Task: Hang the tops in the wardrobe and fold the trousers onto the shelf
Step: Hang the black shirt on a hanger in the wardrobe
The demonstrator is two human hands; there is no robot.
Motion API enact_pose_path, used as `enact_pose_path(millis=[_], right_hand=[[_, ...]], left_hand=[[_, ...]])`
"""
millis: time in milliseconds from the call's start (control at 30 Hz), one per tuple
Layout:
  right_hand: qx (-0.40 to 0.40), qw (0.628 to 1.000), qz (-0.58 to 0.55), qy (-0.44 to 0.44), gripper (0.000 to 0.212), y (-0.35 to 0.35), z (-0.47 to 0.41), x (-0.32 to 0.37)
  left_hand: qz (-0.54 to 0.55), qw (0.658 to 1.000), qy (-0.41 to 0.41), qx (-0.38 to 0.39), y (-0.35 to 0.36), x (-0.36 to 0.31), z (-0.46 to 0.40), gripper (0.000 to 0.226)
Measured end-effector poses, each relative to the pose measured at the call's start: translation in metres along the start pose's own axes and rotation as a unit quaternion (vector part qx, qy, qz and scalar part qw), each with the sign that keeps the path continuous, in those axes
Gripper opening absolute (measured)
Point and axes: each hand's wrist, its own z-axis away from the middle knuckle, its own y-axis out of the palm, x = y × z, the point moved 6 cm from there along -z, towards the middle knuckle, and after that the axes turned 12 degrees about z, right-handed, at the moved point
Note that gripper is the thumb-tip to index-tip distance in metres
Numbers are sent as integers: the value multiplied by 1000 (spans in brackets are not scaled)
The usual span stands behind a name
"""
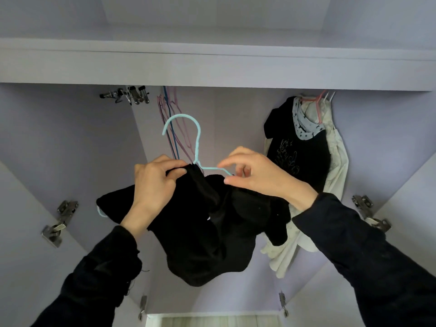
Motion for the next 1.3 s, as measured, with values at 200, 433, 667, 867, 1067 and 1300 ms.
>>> enact_pose_path(millis=[200,433,667,867,1067,1300], right_hand=[[52,990,50,120,17,14,9,-46],[-102,989,46,92,14,3,18,-52],[-154,982,56,89,15,-14,30,-74],[-136,975,118,130,20,-20,32,-84],[-47,980,75,179,20,-9,42,-98],[-89,971,41,217,18,-10,72,-118]], left_hand=[[67,997,-22,-30,-3,4,-3,14],[22,1000,-4,-5,-8,20,-3,14],[-146,988,24,36,-19,49,0,10],[-111,993,33,-11,-23,36,-4,11],[-29,998,-54,-2,-10,45,3,16],[-63,988,-60,129,18,64,17,23]])
